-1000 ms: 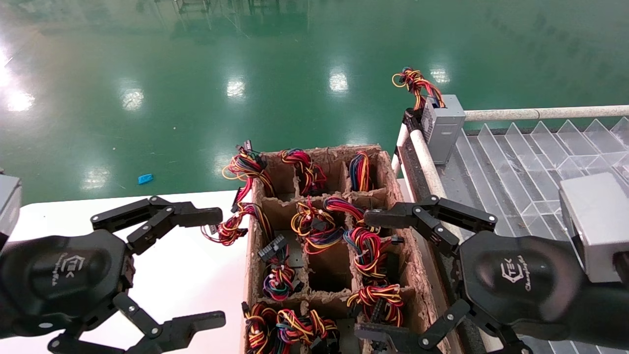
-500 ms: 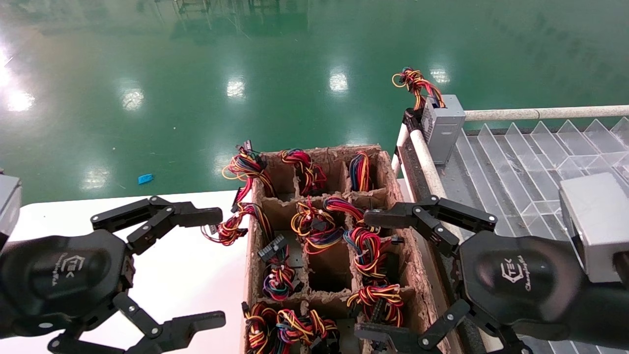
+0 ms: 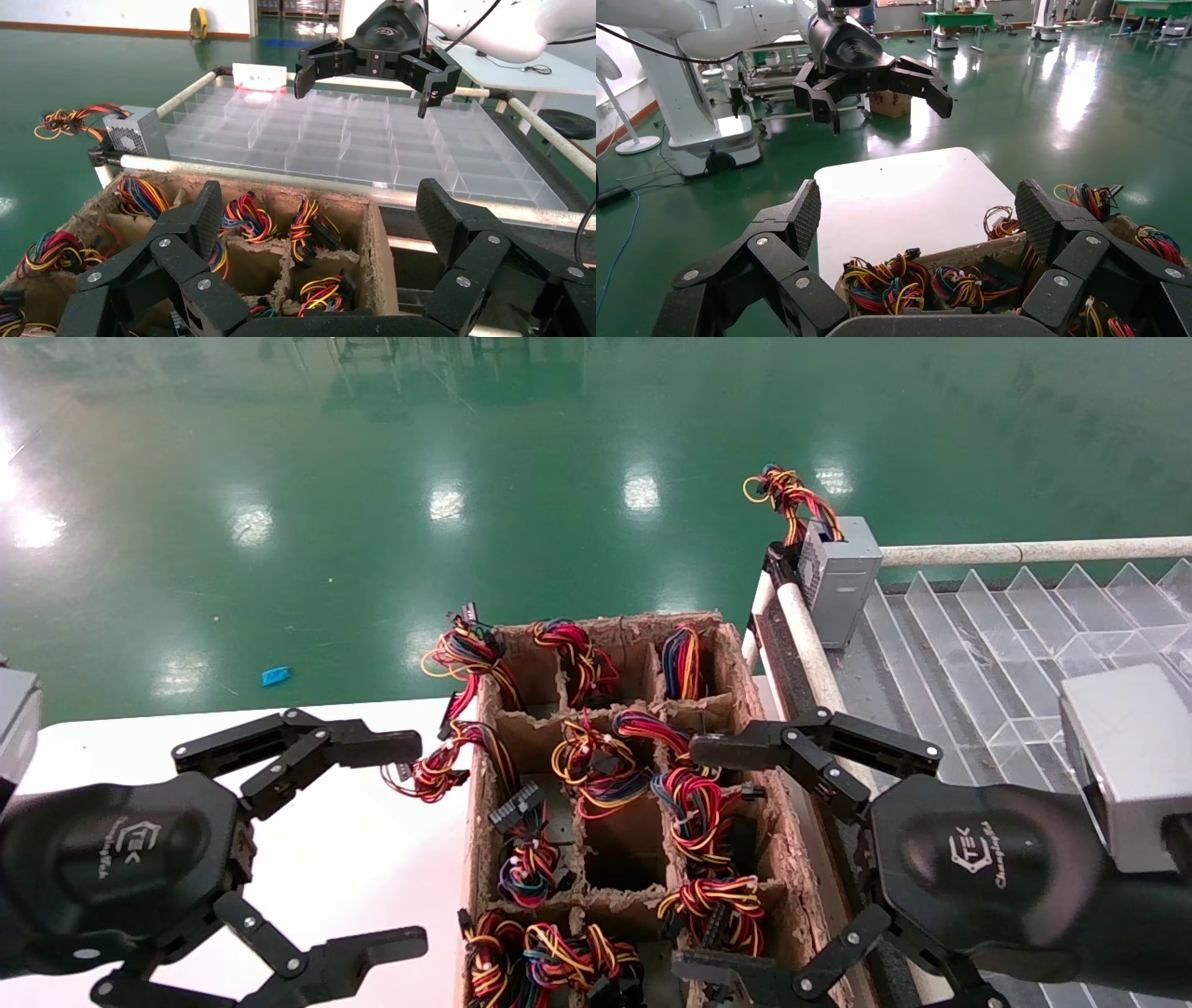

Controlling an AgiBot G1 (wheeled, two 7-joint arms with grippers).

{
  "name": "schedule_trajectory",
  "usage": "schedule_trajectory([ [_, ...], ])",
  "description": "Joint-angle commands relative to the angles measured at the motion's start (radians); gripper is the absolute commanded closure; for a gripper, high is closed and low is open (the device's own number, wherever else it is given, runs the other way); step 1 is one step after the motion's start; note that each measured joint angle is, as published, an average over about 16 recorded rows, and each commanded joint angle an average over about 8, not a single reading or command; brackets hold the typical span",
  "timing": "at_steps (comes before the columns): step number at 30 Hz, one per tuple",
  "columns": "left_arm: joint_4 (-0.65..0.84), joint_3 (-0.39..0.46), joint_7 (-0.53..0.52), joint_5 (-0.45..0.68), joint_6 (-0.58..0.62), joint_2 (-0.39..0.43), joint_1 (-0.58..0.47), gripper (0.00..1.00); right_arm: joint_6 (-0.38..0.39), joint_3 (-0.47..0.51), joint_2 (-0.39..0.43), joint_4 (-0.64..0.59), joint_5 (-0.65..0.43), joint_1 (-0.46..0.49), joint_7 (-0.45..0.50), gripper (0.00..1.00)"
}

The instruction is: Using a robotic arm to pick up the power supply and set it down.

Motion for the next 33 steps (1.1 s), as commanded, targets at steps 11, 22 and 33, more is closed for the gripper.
schedule_trajectory([
  [11, 0.000, 0.000, 0.000, 0.000, 0.000, 0.000, 0.000, 1.00, 0.061, -0.011, -0.015, -0.046, -0.081, 0.004, -0.044, 0.00],
  [22, 0.000, 0.000, 0.000, 0.000, 0.000, 0.000, 0.000, 1.00, 0.293, -0.046, -0.145, -0.222, -0.249, 0.090, -0.095, 0.00],
  [33, 0.000, 0.000, 0.000, 0.000, 0.000, 0.000, 0.000, 1.00, 0.408, -0.121, -0.324, -0.530, -0.380, 0.254, -0.103, 0.00],
])
